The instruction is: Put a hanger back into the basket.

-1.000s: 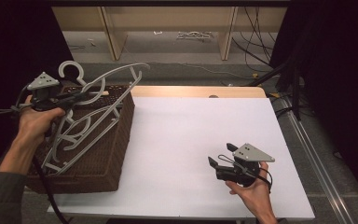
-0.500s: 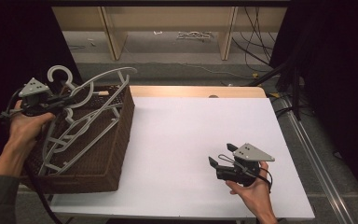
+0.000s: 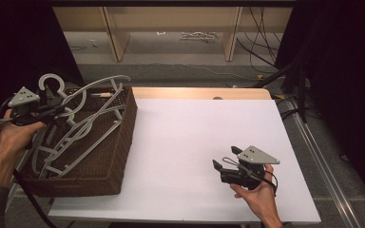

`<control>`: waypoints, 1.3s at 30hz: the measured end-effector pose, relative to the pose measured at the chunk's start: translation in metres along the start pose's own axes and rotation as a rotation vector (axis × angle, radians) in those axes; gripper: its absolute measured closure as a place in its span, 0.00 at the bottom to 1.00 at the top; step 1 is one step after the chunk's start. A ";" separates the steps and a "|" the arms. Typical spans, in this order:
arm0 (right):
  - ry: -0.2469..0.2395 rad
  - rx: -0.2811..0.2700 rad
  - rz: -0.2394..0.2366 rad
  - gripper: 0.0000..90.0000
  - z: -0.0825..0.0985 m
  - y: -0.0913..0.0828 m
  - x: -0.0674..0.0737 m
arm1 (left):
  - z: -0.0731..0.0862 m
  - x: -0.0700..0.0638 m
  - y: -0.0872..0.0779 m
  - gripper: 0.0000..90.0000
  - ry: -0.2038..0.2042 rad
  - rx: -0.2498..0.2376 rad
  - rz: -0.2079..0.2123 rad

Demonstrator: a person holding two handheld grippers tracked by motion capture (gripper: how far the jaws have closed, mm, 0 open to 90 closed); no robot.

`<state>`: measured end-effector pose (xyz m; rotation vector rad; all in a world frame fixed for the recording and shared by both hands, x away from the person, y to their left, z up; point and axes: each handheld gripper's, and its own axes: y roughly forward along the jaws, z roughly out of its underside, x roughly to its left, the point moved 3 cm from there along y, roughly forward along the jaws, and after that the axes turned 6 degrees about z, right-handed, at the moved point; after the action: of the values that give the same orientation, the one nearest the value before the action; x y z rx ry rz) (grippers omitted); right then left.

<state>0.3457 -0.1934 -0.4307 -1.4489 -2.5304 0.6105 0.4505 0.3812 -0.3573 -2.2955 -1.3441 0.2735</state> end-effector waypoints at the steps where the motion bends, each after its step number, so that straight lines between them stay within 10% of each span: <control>1: -0.002 0.003 -0.002 0.24 0.000 0.000 0.000 | 0.001 0.001 0.000 0.91 -0.004 -0.002 -0.001; 22: 0.014 0.023 -0.001 0.24 0.002 0.000 -0.001 | 0.026 0.006 -0.001 0.91 0.019 0.018 0.024; 35: 0.012 0.015 0.001 0.24 0.003 0.003 -0.002 | 0.048 -0.002 0.022 0.91 0.034 0.164 0.035; 39: 0.026 0.022 -0.009 0.24 0.003 0.002 -0.001 | 0.053 -0.004 0.026 0.90 0.099 0.262 0.047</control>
<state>0.3468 -0.1938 -0.4344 -1.4275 -2.5015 0.6117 0.4481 0.3825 -0.4167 -2.0953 -1.1347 0.3256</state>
